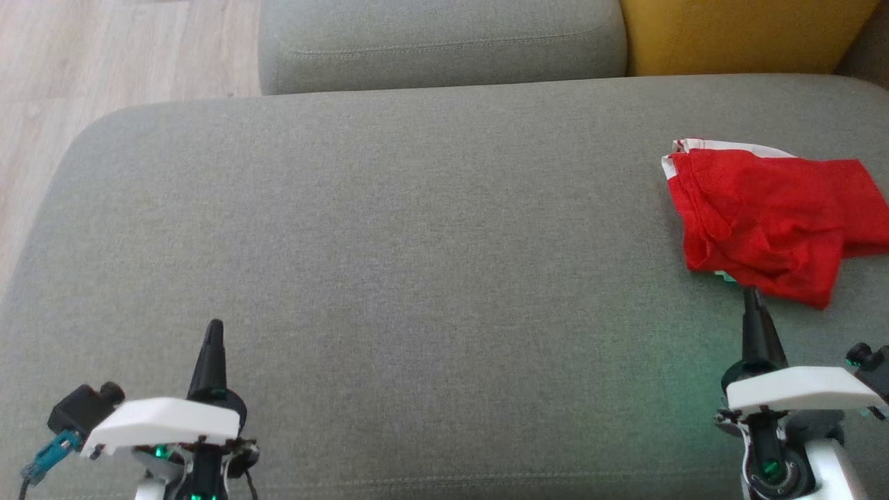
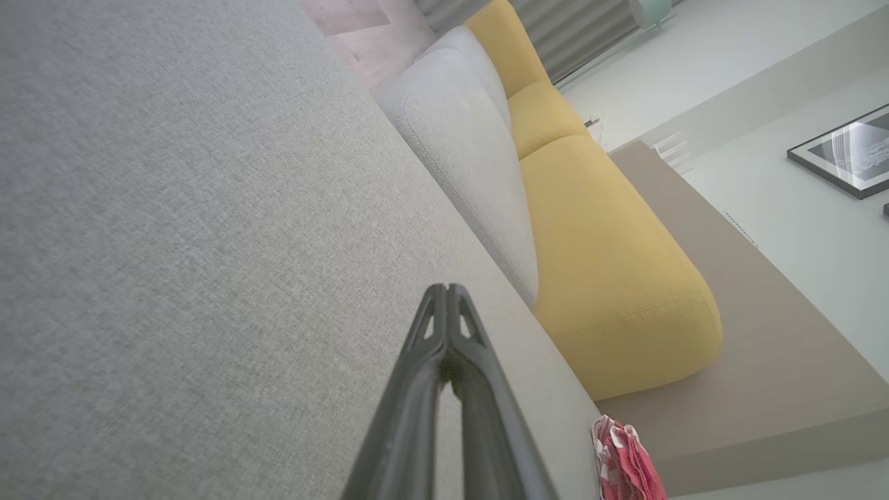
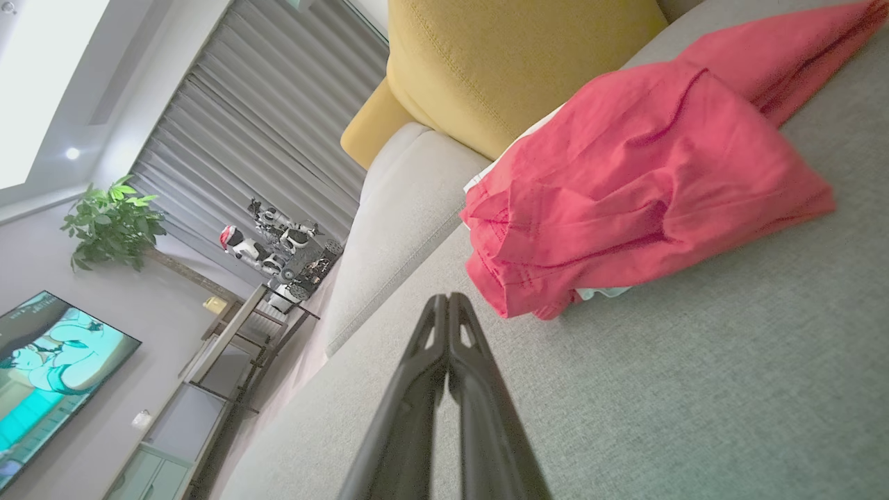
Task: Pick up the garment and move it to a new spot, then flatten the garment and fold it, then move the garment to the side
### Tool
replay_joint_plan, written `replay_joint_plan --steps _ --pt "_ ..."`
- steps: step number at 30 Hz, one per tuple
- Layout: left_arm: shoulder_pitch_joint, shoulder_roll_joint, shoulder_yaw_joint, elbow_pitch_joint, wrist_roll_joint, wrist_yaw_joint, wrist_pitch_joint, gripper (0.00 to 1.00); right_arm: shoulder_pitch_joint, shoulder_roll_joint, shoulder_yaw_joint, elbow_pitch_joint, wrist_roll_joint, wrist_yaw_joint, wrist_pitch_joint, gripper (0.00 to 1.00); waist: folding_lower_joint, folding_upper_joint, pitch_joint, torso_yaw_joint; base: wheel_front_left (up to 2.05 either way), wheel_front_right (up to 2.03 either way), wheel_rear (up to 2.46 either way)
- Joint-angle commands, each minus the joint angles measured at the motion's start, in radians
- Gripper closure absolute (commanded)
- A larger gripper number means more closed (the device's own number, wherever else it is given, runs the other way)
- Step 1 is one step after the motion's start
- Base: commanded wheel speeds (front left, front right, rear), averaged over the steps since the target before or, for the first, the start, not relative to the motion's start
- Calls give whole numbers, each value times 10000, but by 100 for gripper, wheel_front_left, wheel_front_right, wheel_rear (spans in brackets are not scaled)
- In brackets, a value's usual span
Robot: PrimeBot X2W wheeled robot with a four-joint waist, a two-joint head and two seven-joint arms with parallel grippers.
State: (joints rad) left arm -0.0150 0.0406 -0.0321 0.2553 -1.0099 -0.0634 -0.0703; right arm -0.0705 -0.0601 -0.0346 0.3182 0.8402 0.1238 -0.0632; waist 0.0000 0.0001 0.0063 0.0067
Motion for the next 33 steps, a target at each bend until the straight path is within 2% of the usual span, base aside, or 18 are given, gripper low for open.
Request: replay_joint_plan --steps 1,33 --pt "-588 57 282 -286 -225 -136 81 100 -397 6 46 -398 307 37 51 100 0 -1 -1 -1 0 0 0" --pt "-767 78 896 -188 -3237 -417 996 100 -385 55 -394 -574 4159 54 948 100 0 -1 -17 -36 0 0 0"
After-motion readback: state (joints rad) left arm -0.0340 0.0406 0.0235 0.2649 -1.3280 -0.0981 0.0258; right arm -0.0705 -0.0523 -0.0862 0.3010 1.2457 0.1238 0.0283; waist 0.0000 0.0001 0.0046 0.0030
